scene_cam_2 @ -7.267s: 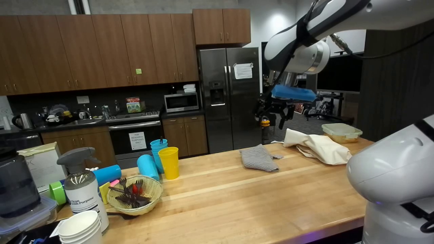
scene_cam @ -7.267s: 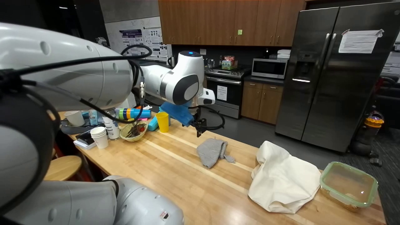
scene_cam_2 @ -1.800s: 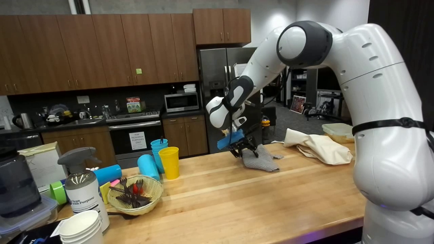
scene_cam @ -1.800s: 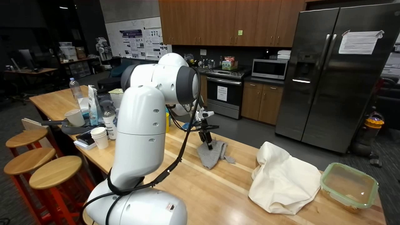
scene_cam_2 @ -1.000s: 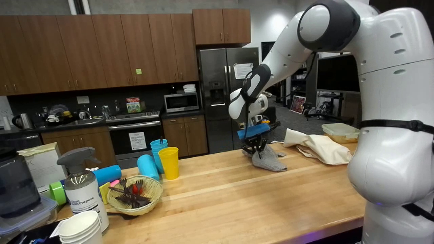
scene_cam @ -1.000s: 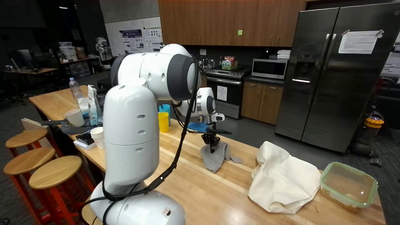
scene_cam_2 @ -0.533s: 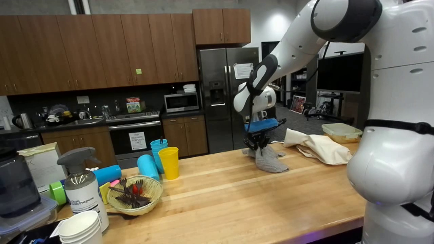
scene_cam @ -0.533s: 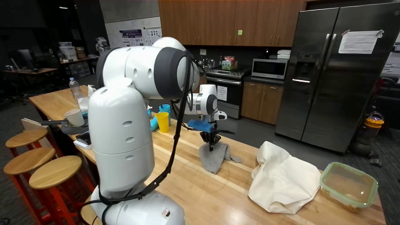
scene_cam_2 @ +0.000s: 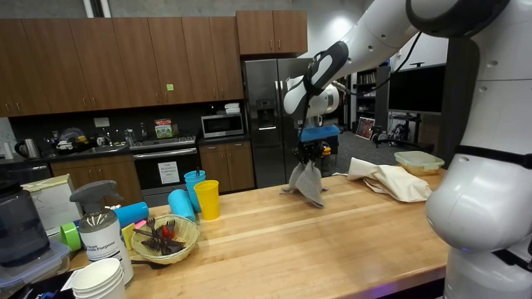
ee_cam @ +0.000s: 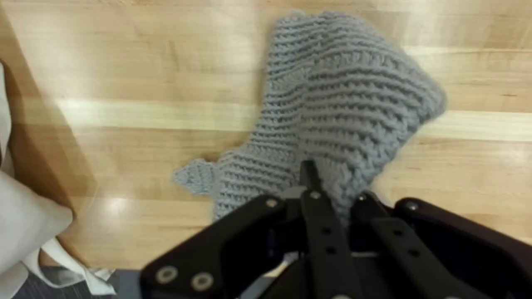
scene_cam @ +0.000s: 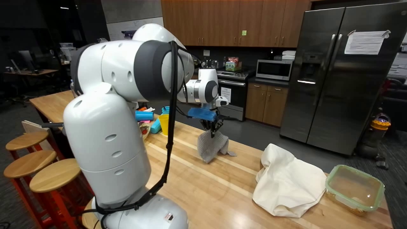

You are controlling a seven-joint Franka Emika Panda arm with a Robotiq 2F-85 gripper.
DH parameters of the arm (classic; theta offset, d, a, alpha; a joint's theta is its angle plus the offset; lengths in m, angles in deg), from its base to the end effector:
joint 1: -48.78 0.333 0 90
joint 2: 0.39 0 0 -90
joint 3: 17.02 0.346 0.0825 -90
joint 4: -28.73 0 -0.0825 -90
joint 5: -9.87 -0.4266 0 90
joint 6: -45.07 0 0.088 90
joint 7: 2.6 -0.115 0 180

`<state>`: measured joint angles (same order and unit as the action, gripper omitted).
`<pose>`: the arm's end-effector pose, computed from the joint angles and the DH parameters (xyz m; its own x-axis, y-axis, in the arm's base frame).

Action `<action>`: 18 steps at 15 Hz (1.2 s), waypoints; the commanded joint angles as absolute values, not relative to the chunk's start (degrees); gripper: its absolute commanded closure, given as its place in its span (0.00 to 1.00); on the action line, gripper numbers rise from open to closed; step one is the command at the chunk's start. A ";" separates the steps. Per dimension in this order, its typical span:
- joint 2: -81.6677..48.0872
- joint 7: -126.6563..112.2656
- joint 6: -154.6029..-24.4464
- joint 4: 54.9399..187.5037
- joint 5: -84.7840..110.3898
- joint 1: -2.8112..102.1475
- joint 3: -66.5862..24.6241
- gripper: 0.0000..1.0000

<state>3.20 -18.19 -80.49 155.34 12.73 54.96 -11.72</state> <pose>0.5456 0.1090 0.4091 0.9976 -0.0426 0.0545 -0.0445 -0.9984 0.0342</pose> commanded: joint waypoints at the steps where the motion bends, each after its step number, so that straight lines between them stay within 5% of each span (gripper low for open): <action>1: 7.28 -16.56 -76.33 151.95 12.55 55.67 -10.11 0.99; 11: 9.94 -18.32 -68.33 140.35 16.46 57.86 -4.39 0.99; 18: 8.92 -17.46 -69.93 145.54 14.01 57.48 -5.20 0.99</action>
